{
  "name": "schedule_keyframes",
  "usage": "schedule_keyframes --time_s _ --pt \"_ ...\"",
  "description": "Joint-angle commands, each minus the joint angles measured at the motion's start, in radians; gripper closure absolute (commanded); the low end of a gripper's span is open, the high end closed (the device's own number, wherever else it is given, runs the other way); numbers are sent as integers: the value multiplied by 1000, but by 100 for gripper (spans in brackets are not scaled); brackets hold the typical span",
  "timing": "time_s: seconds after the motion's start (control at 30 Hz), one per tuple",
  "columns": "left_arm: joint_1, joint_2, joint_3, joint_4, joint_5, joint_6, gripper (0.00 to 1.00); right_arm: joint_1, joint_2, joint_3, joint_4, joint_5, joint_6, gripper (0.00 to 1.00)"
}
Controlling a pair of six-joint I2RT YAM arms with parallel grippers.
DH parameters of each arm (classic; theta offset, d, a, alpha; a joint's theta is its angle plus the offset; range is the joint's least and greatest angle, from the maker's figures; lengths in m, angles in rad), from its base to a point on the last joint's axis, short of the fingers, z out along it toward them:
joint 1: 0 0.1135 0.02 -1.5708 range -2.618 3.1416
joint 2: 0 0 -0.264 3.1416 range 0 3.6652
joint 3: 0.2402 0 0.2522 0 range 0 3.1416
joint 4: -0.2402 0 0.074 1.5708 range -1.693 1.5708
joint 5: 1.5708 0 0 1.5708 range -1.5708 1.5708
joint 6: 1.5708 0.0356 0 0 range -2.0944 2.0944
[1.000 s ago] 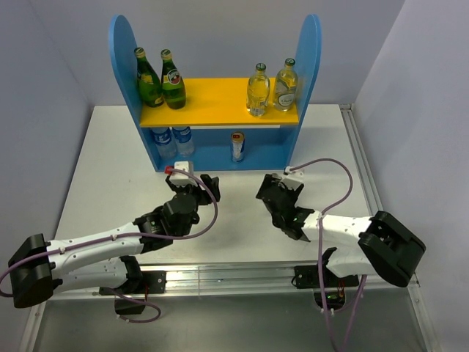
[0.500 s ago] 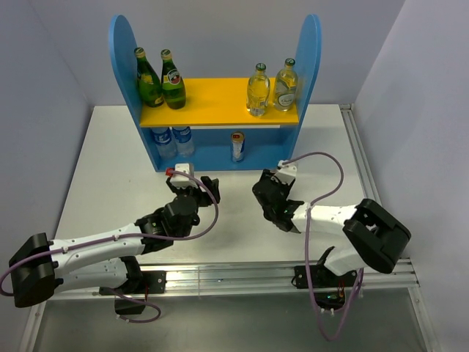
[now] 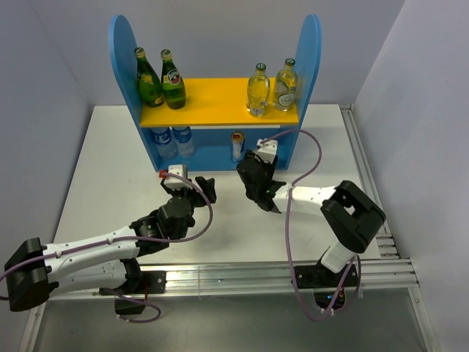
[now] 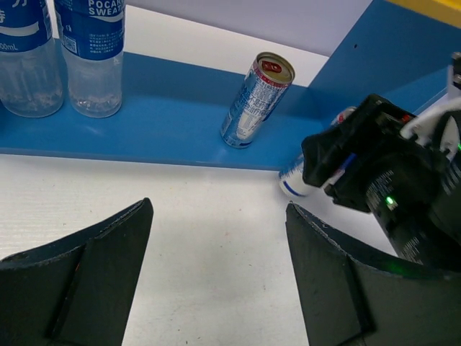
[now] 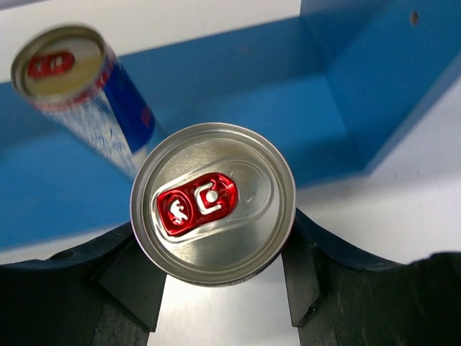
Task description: Place and organize the beverage onto the shelf
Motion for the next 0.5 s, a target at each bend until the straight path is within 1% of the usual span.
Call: schedule_keyframes --time_s 0.0,0.3,0.47 --pt "-3 -36 -14 19 -29 -5 19 -45 45 106 113 25 -91 100" --pt "-3 -33 -26 35 -35 7 19 -161 166 216 160 -50 -148 100" --pt "-3 -9 -20 48 -35 15 19 -180 203 246 194 -85 -165 100"
